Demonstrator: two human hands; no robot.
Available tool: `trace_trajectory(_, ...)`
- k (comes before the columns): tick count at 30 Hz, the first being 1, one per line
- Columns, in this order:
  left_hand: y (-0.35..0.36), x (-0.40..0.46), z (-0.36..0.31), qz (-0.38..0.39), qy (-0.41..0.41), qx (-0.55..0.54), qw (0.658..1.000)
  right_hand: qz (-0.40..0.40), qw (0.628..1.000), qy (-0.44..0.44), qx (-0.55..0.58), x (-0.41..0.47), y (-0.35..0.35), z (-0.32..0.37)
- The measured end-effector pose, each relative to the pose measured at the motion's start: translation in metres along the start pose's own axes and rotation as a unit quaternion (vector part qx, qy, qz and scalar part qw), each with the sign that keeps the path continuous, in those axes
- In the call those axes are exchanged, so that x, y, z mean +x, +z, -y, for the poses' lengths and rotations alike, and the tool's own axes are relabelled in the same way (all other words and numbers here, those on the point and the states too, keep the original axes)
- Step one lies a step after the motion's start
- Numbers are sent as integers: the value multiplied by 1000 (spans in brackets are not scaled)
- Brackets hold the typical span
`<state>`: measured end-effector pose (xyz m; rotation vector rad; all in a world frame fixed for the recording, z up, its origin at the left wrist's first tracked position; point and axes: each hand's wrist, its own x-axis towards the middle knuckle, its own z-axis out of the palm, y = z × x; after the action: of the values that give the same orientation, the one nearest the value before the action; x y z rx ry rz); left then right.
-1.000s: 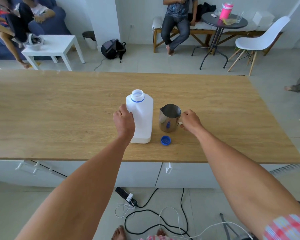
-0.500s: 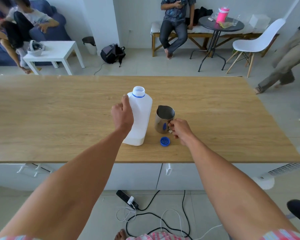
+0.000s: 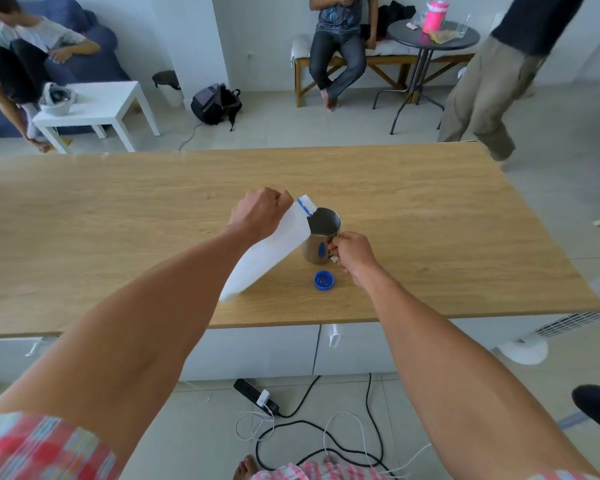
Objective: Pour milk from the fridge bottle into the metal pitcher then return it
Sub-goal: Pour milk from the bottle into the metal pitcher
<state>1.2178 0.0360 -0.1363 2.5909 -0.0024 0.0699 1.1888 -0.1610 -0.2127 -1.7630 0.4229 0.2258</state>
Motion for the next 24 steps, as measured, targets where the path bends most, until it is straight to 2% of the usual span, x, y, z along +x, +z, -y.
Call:
trace_trajectory(7,12,11,3,38,-11,69,997,4,1000,-2,-15,2,-1,-2)
trace_trajectory(24,17,21,-10,60,-5,170,984,8,1000,1,-21,1,-4,3)
